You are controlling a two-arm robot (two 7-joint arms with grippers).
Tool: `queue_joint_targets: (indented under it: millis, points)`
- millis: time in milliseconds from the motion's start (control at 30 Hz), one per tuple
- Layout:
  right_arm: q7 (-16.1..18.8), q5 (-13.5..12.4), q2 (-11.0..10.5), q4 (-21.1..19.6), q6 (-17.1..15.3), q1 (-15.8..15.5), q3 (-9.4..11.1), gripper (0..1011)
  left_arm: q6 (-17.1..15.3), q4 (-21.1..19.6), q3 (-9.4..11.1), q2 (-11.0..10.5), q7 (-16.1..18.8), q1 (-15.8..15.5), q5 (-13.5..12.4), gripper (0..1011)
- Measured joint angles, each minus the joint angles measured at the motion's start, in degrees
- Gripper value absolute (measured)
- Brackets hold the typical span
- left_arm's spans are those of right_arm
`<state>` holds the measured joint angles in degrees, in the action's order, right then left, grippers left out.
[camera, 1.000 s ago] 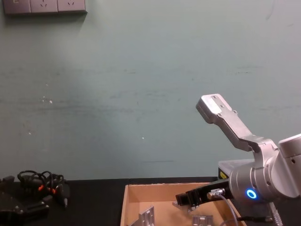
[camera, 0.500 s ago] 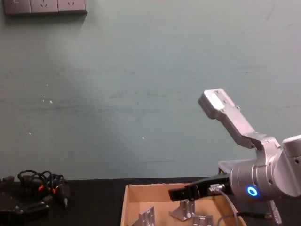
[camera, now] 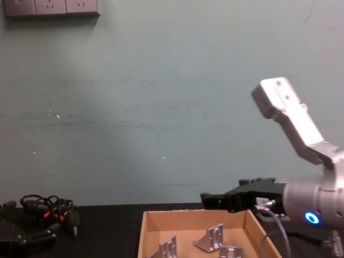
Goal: Use one hand to pick up the angle iron from the table and place it into the box.
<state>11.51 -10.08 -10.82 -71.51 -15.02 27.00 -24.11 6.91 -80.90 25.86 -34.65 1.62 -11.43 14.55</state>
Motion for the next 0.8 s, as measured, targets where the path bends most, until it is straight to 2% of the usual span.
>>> queue_joint_targets:
  millis: [167, 300, 500, 800]
  points:
    - [-3.09, 4.68, -2.79, -5.53, 7.87, -4.56, 0.22, 1003, 0.00, 0.00, 0.00, 0.00, 0.00, 0.00, 0.00, 1000]
    - [-5.01, 8.34, -4.65, -7.68, 12.03, -6.67, 0.03, 1003, 0.00, 0.00, 0.00, 0.00, 0.00, 0.00, 0.00, 1000]
    - [-7.27, 12.25, -6.61, -9.44, 15.76, -9.06, 0.41, 1003, 0.00, 0.00, 0.00, 0.00, 0.00, 0.00, 0.00, 1000]
    - [-7.94, 13.92, -7.88, -11.74, 17.81, -12.65, 2.61, 1003, 0.00, 0.00, 0.00, 0.00, 0.00, 0.00, 0.00, 1000]
